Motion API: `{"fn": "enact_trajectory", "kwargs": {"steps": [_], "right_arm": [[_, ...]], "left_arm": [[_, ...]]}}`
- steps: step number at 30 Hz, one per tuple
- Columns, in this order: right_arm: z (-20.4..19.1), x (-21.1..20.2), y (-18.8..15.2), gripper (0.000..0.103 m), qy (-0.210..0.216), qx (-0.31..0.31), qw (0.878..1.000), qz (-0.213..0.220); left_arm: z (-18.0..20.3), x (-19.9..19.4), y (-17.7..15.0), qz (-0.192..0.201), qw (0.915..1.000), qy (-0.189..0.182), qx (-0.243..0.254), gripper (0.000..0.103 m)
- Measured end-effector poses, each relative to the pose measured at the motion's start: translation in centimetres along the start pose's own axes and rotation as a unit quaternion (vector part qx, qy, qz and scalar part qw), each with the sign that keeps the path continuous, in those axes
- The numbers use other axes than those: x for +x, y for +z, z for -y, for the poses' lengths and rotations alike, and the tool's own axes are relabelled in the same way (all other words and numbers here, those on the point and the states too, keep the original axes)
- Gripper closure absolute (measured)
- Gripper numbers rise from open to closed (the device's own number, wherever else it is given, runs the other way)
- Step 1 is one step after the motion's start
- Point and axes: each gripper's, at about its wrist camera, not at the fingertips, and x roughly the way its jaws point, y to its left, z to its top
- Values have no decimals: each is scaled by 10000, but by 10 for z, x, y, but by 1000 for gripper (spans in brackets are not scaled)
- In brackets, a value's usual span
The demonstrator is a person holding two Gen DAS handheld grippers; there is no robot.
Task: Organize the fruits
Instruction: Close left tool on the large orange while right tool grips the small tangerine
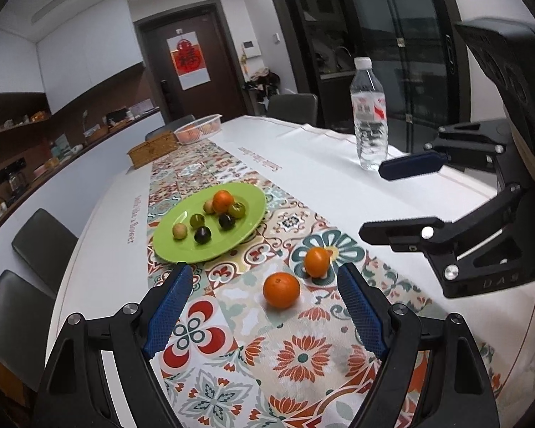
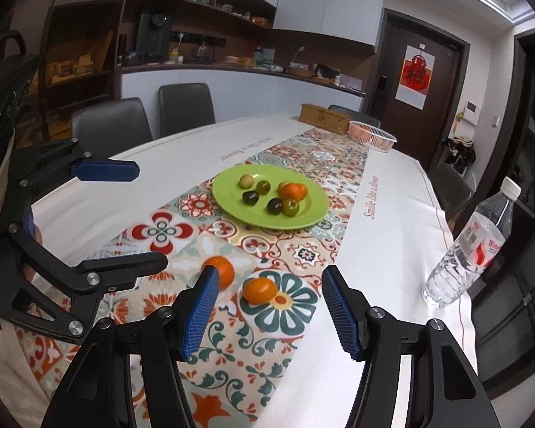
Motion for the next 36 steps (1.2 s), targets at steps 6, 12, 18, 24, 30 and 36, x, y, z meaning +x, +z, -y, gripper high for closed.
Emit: {"fn": "enact_trajectory", "kwargs": {"steps": [6, 12, 18, 24, 30, 36], "right_arm": [[-2, 14, -4, 43, 75, -60, 9999, -131], [0, 40, -8, 43, 320, -47, 9984, -461], [3, 65, -13, 43, 487, -44, 9962, -714], [6, 92, -18, 43, 734, -99, 9921, -1011], [7, 111, -22, 43, 878, -172, 9891, -1168], [12, 121, -21, 43, 936, -169, 9883, -1197]], "left_arm": [[-1, 14, -5, -106, 9996, -152, 191, 20], [-6, 38, -10, -275, 9985, -418, 205, 20], [-6, 62, -16, -491, 9963, -623, 340, 25], [-9, 83, -19, -710, 9930, -874, 362, 32], [-9, 99, -22, -874, 9903, -985, 447, 38], [-8, 112, -22, -1012, 9870, -1157, 458, 44]]}}
